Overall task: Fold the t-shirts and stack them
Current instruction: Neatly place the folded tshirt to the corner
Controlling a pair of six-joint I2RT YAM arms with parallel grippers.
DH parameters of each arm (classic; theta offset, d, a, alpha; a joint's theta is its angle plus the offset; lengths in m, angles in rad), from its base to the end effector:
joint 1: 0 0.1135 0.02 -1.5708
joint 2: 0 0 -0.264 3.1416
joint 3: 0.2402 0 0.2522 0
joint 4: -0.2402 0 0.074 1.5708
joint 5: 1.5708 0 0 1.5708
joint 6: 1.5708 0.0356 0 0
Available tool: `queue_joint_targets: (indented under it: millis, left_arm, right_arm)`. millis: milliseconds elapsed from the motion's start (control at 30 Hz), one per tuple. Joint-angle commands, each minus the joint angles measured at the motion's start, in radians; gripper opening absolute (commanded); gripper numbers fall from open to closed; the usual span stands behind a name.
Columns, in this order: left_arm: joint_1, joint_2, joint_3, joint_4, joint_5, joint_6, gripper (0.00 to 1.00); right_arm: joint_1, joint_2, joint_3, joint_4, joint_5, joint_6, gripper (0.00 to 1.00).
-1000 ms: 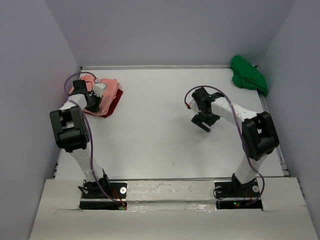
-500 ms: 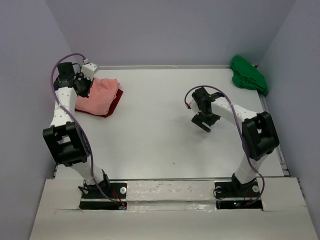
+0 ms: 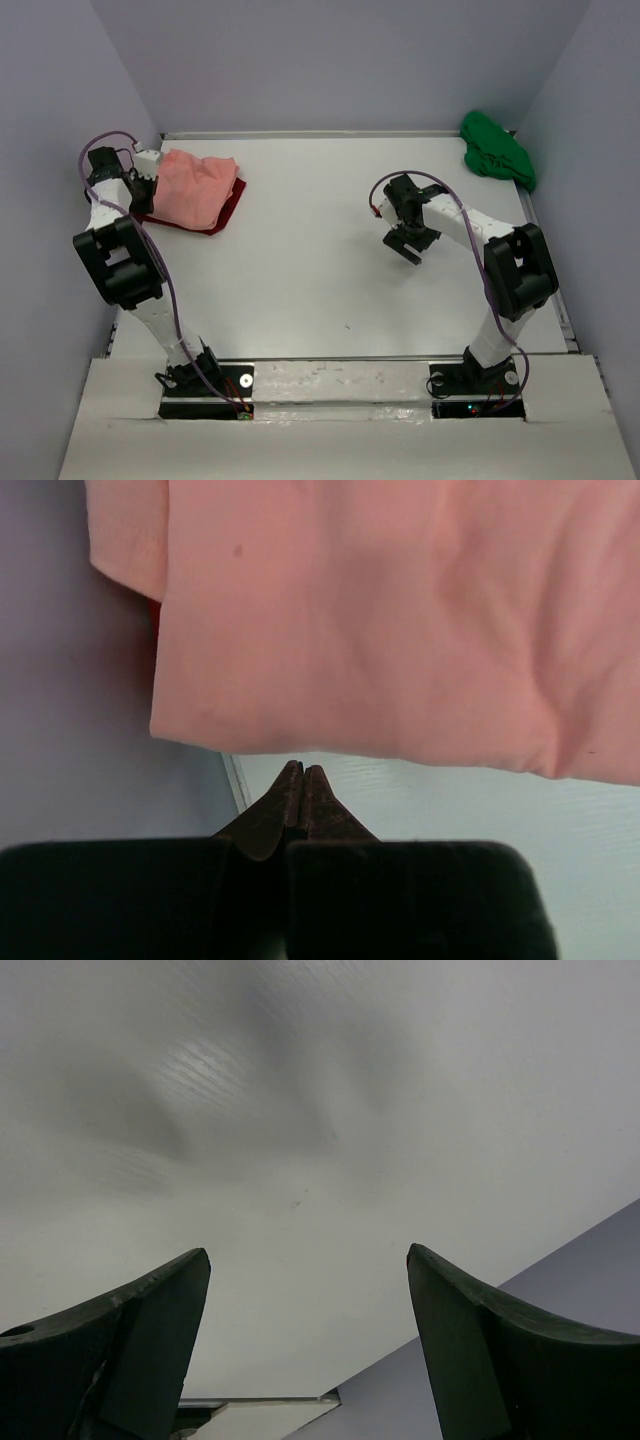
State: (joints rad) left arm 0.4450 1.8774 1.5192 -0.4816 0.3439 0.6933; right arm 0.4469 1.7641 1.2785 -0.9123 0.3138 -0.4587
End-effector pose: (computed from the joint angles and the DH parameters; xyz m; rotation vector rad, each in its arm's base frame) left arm 0.3860 0.1708 0.2555 0.4454 2.3093 0.1407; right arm 0.3059 0.1344 0.2051 -1.2481 2.6574 -0.4659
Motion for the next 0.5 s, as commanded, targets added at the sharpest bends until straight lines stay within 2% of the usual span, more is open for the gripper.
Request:
queue_joint_targets:
  millis: [0,233,333,467]
  left_arm:
    - [0.041,0.037,0.064,0.034,-0.006,-0.014,0.00]
    - [0.057,0.184,0.119,0.049,-0.049,-0.008,0.00]
    - [0.063,0.219,0.066,0.118,-0.042,0.003,0.00]
    - [0.064,0.243,0.018,0.124,-0.033,0.000,0.00]
  right_arm:
    - [0.010,0.003,0.024,-0.007,0.002,0.006,0.85]
    - [0.010,0.026,0.024,-0.007,0.004,0.008,0.85]
    - [0.010,0.028,0.022,-0.007,0.001,0.006,0.85]
    - [0.010,0.024,0.021,-0.005,-0.002,0.006,0.85]
